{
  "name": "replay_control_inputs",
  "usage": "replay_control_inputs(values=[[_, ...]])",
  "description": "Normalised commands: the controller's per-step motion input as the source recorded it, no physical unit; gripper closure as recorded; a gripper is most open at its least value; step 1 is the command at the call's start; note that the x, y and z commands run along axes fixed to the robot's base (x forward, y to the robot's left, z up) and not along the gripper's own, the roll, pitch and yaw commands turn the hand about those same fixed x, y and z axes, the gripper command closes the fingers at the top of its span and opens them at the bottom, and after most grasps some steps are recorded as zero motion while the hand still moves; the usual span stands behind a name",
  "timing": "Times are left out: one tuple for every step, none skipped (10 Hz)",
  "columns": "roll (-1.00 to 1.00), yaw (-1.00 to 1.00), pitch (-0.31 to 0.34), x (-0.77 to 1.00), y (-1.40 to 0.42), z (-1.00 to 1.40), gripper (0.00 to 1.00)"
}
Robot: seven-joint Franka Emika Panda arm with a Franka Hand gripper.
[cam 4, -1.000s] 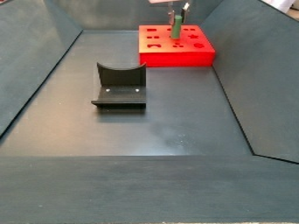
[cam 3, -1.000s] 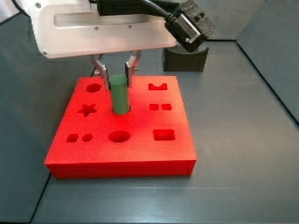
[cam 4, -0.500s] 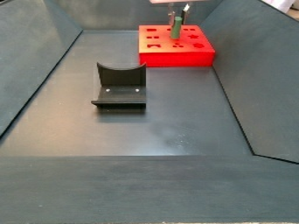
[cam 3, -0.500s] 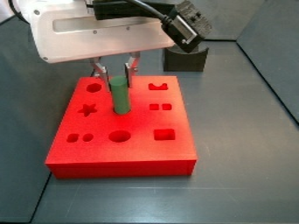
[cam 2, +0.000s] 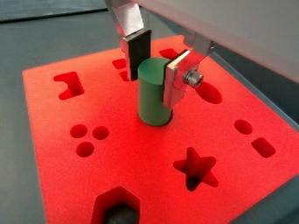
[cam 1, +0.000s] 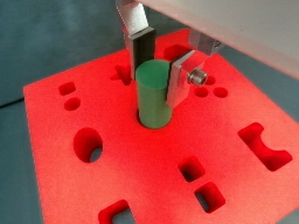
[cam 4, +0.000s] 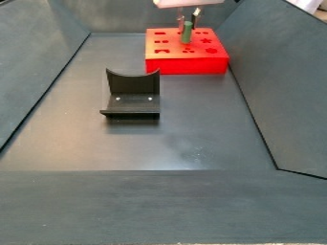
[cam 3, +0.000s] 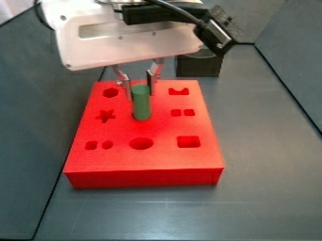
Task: Pick up the round object. Move up. Move to above the board. Insert the round object.
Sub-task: Insert the round object.
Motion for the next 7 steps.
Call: replay_control_inputs(values=[[0.00,0.03,-0.093,0.37,0.04,-0.94,1.00],[0.00,0.00,-0.006,0.28,0.00,-0.57,1.00],[0.01,0.00,0.000,0.00,0.00,0.00,1.00],[0.00,0.00,0.000,0.00,0.00,-0.04,1.00],[0.02,0.00,-0.091,0.00,0.00,-0.51,1.00],[0.08,0.00,-0.191,0.00,0.00,-0.87,1.00],[0.08,0.00,-0.166,-0.06,0.00,-0.93,1.00]])
